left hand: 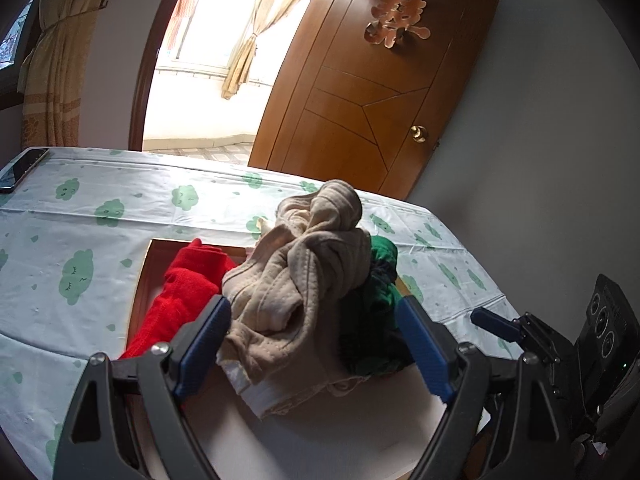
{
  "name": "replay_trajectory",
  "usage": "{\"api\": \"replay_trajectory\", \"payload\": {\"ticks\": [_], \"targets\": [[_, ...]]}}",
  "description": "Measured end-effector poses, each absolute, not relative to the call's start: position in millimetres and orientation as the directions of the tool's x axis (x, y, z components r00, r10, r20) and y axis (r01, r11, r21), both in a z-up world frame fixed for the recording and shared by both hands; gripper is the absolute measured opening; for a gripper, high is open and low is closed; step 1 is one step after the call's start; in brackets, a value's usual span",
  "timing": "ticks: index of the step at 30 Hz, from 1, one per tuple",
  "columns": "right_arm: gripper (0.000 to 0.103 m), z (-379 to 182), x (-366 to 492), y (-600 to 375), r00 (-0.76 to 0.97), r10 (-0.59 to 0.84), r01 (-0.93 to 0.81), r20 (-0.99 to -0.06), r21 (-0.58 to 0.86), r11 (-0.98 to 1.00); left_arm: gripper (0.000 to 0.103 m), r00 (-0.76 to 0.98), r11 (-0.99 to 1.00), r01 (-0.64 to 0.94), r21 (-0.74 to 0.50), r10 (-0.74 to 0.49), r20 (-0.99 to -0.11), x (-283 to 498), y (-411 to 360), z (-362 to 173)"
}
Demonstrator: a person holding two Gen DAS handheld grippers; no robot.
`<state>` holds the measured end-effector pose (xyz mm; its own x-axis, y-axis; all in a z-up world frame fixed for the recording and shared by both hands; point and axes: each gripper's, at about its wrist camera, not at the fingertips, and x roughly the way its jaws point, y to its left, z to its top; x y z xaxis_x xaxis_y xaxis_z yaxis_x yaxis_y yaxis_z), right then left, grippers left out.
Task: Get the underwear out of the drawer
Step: 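Move both open tools back from the tray down toward the open drawer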
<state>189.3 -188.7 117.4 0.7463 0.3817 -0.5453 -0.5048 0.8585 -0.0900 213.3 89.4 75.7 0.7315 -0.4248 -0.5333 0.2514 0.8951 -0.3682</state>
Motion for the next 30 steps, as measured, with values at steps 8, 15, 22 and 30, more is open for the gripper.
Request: {"api": "replay_trajectory", "payload": {"ticks": [8, 15, 22, 30], "targets": [[0.074, 116.8, 138.5, -188.5, 0.728, 0.453, -0.571, -0.514, -0.09, 0.816, 0.087, 0.733, 0.889, 0.289, -0.354, -0.444, -0.516, 167.4, 97.6, 69.3], [0.074, 97.0, 104.4, -184.0, 0.701, 0.486, -0.609, -0.521, -0.085, 0.788, 0.087, 0.748, 0.915, 0.33, -0.233, -0.404, -0.527, 119.4, 85.0, 64.9], [0.074, 78.1, 85.1, -185.8, 0.688, 0.512, -0.624, -0.515, -0.058, 0.78, 0.087, 0.787, 0.941, 0.331, -0.065, -0.314, -0.532, 78.5, 72.1, 54.4], [0.074, 60.8, 58.9, -189.5, 0.683, 0.522, -0.634, -0.512, -0.061, 0.771, 0.087, 0.771, 0.944, 0.321, -0.072, -0.304, -0.559, 53.8, 79.1, 32.9]]}}
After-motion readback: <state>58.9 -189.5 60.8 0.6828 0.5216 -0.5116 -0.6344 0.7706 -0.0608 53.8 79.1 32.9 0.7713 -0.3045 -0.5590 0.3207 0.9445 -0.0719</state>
